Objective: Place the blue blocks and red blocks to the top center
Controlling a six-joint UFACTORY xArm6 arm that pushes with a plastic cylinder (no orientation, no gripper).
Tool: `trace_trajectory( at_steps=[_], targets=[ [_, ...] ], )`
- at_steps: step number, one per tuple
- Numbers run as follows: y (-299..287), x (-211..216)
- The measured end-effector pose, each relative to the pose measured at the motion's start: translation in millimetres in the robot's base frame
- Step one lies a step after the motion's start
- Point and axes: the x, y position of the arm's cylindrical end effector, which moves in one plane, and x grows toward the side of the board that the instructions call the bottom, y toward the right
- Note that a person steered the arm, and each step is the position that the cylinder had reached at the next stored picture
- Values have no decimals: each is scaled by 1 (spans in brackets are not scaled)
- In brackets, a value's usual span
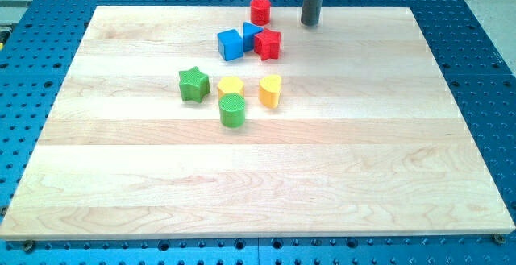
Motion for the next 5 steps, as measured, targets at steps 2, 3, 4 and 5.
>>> trace_trajectory(
  at_steps=[2, 3, 4, 5],
  targets=[
    [-56, -18],
    [-95, -13],
    [-117, -19],
    [-124, 13]
  ],
)
